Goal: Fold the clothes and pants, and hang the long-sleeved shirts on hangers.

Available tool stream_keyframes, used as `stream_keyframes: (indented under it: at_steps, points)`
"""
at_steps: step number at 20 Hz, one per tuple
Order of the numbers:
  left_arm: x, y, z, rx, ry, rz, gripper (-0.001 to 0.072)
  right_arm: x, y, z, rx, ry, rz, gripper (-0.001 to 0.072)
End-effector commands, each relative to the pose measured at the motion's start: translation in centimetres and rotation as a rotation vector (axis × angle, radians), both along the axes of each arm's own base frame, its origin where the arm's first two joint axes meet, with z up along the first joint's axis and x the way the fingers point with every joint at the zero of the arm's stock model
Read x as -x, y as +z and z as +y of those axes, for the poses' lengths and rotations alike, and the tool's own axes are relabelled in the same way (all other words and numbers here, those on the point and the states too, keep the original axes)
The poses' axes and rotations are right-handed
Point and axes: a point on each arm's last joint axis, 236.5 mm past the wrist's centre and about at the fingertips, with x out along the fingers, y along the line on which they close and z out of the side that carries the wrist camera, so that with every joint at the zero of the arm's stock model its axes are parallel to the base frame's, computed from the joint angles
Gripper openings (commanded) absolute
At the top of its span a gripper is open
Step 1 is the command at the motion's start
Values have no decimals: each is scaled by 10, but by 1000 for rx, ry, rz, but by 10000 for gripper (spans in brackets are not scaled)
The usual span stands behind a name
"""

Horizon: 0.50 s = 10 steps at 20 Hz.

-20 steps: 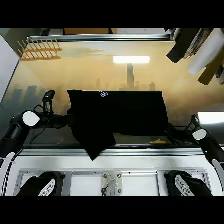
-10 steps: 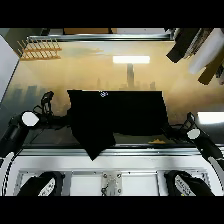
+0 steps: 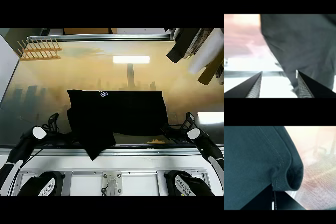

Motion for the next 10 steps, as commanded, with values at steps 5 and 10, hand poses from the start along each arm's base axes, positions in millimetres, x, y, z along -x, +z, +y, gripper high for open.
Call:
stream_keyframes:
  at_steps: [5, 10]
  points:
    - [23, -24, -43, 28, -23, 66, 448, 1, 0, 1, -2, 3, 3, 7]
    - [-1, -20, -56, 50, -40, 87, 416, -3, 4, 0, -1, 4, -7, 8]
